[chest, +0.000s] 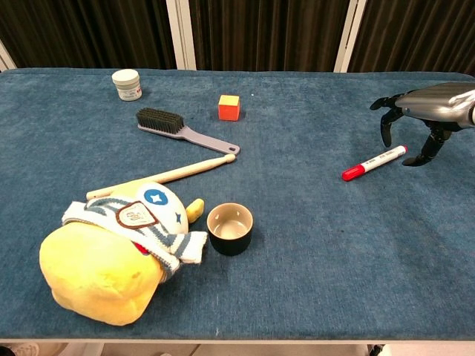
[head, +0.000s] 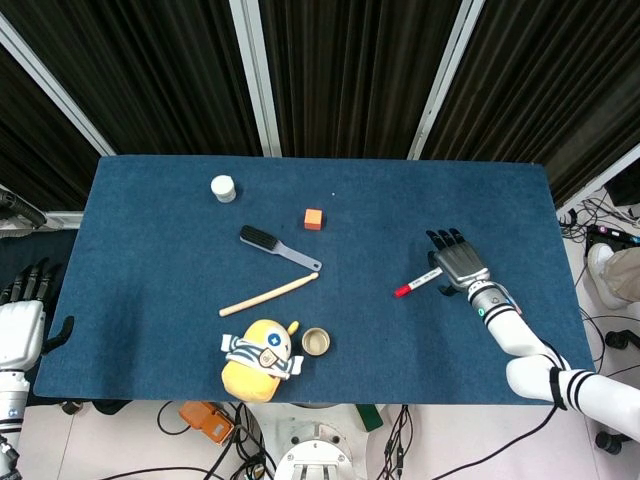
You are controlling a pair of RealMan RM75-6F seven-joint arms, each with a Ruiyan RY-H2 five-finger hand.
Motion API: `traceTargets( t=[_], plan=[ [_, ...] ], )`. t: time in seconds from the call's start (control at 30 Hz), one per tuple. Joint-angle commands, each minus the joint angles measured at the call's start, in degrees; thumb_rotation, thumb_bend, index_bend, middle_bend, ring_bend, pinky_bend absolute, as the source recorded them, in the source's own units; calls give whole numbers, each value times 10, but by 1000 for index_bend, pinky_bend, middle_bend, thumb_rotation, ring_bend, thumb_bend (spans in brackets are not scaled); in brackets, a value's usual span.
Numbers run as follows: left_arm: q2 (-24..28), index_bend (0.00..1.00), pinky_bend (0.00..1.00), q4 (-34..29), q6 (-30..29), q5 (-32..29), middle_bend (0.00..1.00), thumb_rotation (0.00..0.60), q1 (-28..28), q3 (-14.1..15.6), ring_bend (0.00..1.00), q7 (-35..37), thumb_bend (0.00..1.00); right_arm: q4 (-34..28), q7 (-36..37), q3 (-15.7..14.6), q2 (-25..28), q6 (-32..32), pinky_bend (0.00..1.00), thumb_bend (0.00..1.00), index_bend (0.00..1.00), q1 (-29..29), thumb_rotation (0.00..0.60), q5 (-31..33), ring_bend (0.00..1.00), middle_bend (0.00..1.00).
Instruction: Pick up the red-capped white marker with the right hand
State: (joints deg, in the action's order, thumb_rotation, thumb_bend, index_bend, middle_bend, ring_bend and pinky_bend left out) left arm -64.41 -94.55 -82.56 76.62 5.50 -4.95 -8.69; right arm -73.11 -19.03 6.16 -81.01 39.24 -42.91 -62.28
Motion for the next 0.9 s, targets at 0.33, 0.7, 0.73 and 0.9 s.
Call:
traceTargets(
  t=[0.33,0.7,0.73,0.9],
  plan=[
    [1,81,165,1,2,-1,0,600,0,0,19,2,344,22,-2,-5,-24,-8,46,393,531,-18,600,3,60,15],
    [2,81,165,-1,3,-3,0,600,1,0,20,1,344,38,-1,-10,-36,-14,46,394,545,-27,600,8,61,15],
    [2,81,165,-1,3,-3,0,600,1,0,20,1,344,39,0,-10,-37,-15,46,394,546,-27,600,7,61,15],
    [2,81,165,-2,4,-6,0,600,1,-1,20,1,343,46,4,-11,-41,-18,47,395,554,-31,600,7,62,15]
  ],
)
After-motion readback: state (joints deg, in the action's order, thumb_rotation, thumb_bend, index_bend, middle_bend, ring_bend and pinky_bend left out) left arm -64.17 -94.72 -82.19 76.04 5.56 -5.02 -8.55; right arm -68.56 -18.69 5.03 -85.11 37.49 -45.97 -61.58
